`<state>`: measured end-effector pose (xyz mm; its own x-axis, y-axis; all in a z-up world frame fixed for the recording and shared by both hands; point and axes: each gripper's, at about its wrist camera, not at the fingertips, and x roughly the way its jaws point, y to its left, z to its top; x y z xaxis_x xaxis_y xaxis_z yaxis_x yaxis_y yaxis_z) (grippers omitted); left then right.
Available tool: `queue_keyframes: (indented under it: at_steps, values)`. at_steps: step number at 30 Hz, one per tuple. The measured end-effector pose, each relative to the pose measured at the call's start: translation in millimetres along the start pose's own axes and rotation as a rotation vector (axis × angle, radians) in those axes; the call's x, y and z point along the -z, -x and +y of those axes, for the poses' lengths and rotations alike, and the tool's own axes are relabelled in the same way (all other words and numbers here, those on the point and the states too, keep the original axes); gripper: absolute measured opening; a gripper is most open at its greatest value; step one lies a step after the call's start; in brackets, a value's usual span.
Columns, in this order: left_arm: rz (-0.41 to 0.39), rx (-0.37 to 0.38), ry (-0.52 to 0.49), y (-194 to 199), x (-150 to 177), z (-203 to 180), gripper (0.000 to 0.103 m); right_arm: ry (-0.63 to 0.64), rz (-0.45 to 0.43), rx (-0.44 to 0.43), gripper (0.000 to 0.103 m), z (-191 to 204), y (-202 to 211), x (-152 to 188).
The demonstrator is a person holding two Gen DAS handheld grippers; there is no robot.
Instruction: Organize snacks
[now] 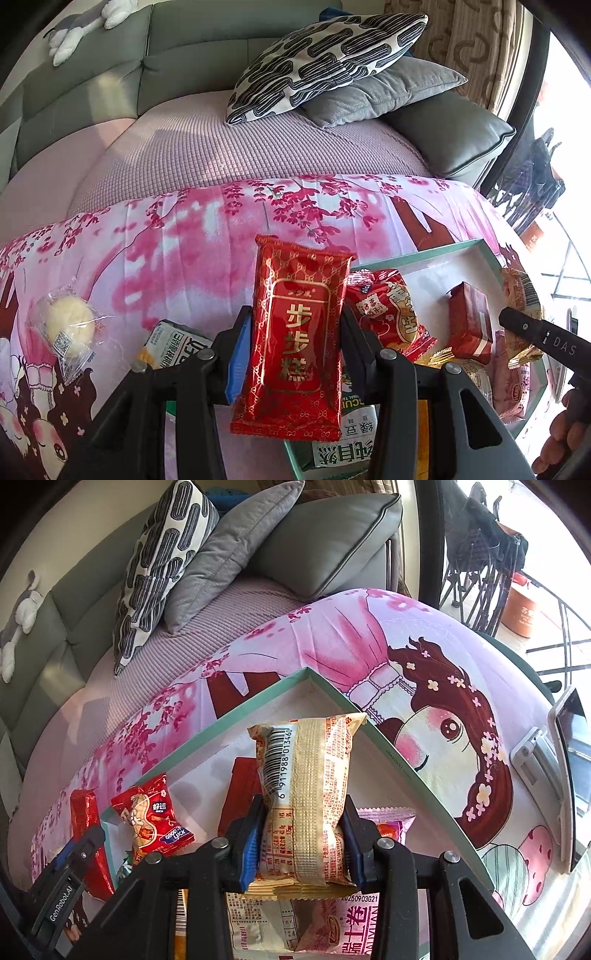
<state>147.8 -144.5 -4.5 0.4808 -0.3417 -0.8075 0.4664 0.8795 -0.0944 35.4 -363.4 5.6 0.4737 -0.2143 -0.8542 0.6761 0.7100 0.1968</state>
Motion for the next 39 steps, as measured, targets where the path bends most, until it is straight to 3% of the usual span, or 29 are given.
queue_keyframes:
  at_steps: [3,5,7,10,13,15,22,35,36,37,39]
  values:
    - [0.004,0.004,-0.005,0.6,0.3,-2.5,0.05,0.002,0.005,0.002,0.043,0.3,-0.2,-0.2]
    - [0.01,0.008,-0.005,1.7,-0.1,-3.4,0.063,0.002,0.005,0.007,0.048,0.4,0.2,-0.4]
    - [0.022,0.013,-0.005,3.0,-0.4,-3.6,0.063,0.003,0.0,0.017,0.067,0.8,1.5,-0.7]
    - [0.048,-0.008,-0.001,5.7,-1.3,-2.2,0.065,0.015,-0.004,0.03,0.072,2.0,3.0,-1.0]
    - [0.079,-0.052,0.017,9.3,-3.0,2.3,0.078,0.031,-0.002,0.047,0.083,4.2,2.2,-0.6]
    - [0.084,-0.075,0.037,12.7,-4.0,7.0,0.079,0.045,-0.004,0.054,0.087,6.2,2.2,-0.1]
    - [0.087,-0.15,0.073,19.5,-4.8,19.1,0.087,0.068,-0.01,0.058,0.096,11.8,4.5,1.2]
    - [0.1,-0.162,0.088,18.4,-0.8,22.3,0.089,0.191,-0.028,0.029,0.097,47.1,15.2,8.9]
    - [0.102,-0.168,0.085,18.2,-0.6,22.1,0.091,0.2,-0.027,0.026,0.103,49.1,14.9,9.9]
    - [0.104,-0.172,0.084,17.9,-0.3,22.1,0.1,0.206,-0.029,0.026,0.103,50.7,14.8,10.9]
    - [0.108,-0.181,0.086,17.4,0.6,23.1,0.102,0.217,-0.031,0.035,0.103,52.5,14.4,12.1]
